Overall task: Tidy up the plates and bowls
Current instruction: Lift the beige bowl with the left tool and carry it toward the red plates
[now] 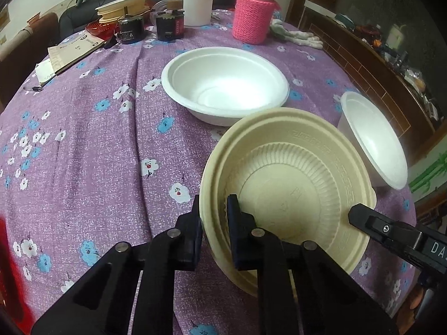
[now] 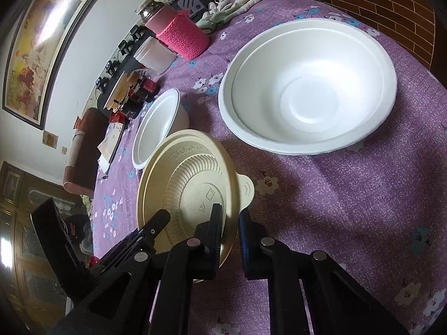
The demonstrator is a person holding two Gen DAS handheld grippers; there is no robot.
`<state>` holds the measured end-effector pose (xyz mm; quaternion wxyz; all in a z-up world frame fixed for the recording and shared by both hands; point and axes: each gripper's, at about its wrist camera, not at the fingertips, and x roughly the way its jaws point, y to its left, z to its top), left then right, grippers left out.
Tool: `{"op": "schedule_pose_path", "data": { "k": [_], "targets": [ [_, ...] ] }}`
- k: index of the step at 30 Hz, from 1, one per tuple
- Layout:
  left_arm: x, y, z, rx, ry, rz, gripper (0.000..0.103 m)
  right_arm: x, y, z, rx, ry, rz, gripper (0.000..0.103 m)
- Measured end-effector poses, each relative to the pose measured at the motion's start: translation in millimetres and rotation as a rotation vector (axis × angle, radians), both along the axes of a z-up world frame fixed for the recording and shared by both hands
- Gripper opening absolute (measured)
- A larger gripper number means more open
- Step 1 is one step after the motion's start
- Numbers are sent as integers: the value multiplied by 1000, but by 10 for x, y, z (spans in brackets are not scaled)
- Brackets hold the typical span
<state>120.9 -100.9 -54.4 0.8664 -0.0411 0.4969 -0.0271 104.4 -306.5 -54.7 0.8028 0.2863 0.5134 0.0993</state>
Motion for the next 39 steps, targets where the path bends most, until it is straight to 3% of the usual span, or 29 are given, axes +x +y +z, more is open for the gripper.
{"op": "schedule_pose_path", "data": {
  "k": [25,39],
  "targets": [
    [-166,107,198,7,-47,11,13,-167,131,177,-20,-51,28,11],
    [-372,385,322,12,-87,77,13,-213,389,263,-12,-102,86,11]
  ]
}}
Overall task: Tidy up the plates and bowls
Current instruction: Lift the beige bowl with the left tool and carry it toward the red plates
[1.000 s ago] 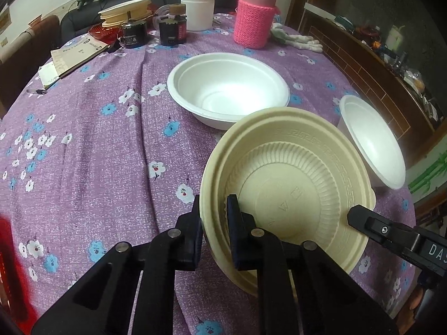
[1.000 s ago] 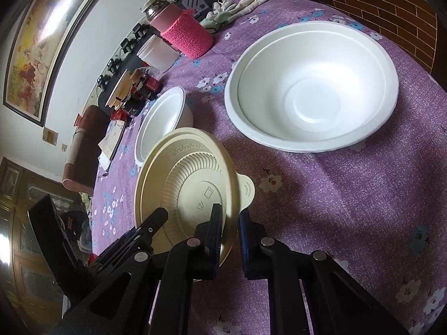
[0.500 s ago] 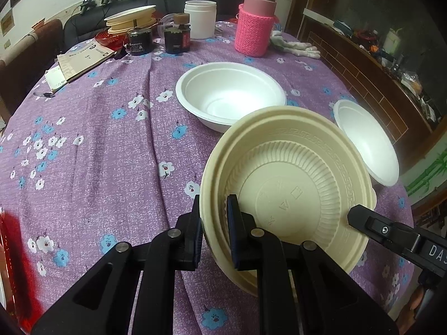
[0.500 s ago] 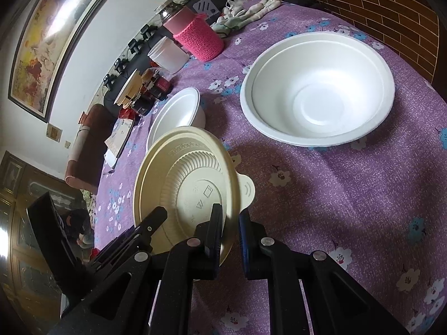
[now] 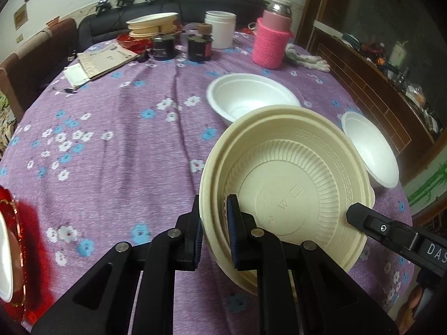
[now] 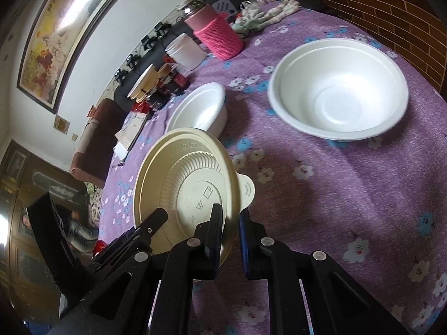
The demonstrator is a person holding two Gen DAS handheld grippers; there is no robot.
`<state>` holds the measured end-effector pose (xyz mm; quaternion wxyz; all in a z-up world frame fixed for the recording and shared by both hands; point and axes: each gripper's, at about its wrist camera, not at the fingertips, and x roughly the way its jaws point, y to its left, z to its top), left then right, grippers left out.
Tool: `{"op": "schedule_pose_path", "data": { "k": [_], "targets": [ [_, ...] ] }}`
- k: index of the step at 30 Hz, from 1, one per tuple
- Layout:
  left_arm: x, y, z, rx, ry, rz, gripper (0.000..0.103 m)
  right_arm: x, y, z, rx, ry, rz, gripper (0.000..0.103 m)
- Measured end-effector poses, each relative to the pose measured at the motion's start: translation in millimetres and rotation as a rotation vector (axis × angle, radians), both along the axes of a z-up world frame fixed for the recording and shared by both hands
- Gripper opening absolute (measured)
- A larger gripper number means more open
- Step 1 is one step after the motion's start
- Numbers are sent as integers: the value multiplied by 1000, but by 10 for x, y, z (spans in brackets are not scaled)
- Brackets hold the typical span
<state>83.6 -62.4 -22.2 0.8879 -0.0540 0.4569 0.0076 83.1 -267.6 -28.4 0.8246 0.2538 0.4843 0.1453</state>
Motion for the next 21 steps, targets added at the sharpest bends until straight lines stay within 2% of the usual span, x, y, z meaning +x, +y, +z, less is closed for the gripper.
{"op": "schedule_pose_path", "data": {
  "k": [21],
  "targets": [
    [-349,597,141,-31,-44,114,13,-129,701,173,-21,-42,136,11]
  ]
}}
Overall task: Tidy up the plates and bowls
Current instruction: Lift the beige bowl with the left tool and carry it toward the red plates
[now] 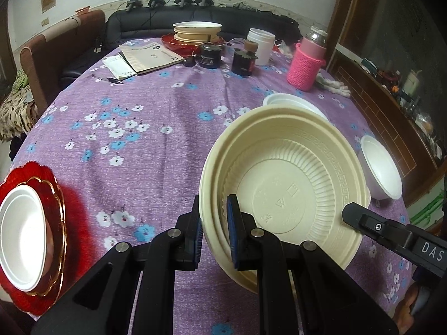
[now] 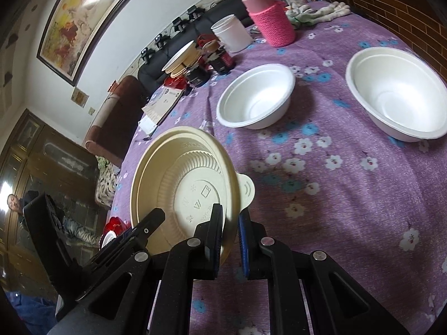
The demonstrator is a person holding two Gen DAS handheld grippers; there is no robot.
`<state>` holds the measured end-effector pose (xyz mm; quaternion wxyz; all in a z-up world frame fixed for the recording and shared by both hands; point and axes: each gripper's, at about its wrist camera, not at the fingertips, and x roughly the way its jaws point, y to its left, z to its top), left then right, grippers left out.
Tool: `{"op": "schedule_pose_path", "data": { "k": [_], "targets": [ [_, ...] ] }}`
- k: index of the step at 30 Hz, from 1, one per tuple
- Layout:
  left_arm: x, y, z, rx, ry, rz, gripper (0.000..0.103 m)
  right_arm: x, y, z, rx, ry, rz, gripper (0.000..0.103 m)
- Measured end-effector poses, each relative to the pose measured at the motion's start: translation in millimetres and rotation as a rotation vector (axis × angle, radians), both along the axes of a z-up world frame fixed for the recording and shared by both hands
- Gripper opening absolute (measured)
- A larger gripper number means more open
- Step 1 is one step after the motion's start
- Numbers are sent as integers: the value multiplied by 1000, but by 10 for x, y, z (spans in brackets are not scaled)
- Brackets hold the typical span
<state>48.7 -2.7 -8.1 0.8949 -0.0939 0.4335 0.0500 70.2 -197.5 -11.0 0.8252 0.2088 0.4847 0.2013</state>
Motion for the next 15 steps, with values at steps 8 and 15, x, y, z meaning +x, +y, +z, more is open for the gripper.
{"op": "schedule_pose_path", "data": {
  "k": [8,15],
  "targets": [
    [-71,101,33,-5,-12,21,13,-25,105,37,-8,-13,20,11],
    [-147,203,67,-7,-19,46,13,-37,213,60,-5,-19,47,11]
  ]
}}
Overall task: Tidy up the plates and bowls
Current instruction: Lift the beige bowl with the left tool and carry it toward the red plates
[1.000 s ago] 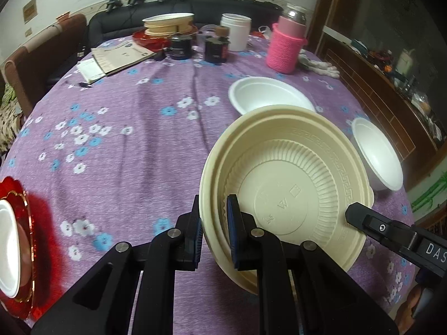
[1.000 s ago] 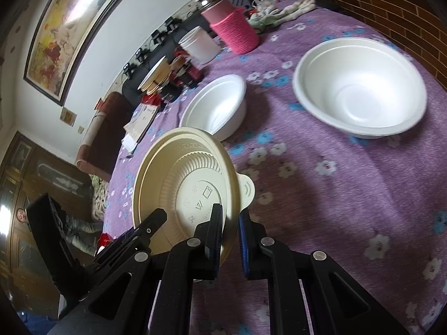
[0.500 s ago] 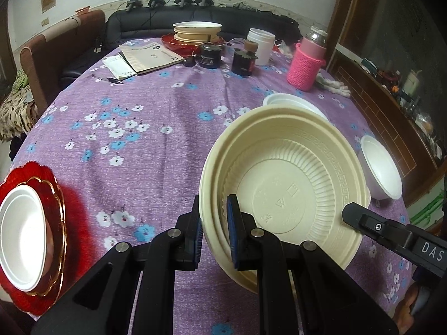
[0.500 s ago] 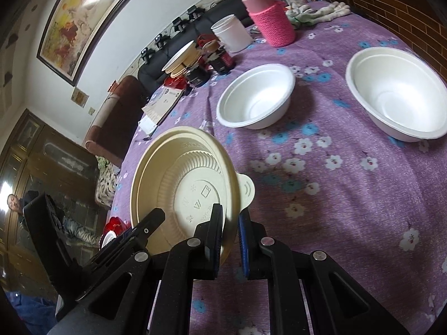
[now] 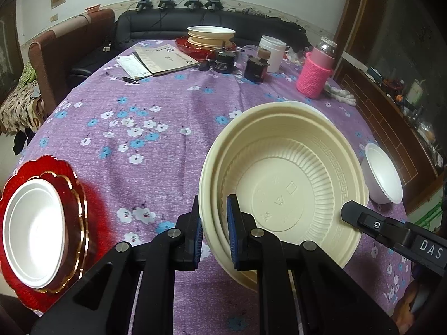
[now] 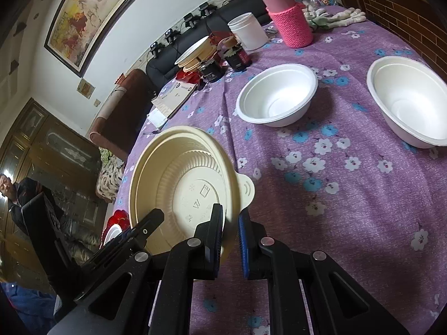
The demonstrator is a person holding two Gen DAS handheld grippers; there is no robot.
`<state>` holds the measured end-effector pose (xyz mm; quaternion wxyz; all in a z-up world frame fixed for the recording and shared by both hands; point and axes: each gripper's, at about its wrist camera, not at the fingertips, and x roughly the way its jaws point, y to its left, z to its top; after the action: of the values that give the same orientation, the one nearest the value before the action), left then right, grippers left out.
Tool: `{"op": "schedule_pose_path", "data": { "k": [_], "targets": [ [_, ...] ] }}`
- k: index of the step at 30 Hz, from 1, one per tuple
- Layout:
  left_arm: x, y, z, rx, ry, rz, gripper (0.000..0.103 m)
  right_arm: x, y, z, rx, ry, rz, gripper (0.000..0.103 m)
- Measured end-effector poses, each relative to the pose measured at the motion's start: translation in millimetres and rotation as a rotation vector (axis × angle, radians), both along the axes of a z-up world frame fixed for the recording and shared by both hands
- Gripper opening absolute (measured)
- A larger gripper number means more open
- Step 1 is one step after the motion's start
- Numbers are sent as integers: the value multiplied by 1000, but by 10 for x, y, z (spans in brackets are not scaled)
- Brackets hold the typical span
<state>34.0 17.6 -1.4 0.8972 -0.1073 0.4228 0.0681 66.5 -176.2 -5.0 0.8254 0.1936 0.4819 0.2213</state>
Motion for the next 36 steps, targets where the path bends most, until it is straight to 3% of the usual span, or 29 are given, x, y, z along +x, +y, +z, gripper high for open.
{"op": "schedule_pose_path", "data": {
  "k": [36],
  "targets": [
    [-371,671,148,25,-16,168,13,-124,819,166,9,-28,172,10]
  ]
}}
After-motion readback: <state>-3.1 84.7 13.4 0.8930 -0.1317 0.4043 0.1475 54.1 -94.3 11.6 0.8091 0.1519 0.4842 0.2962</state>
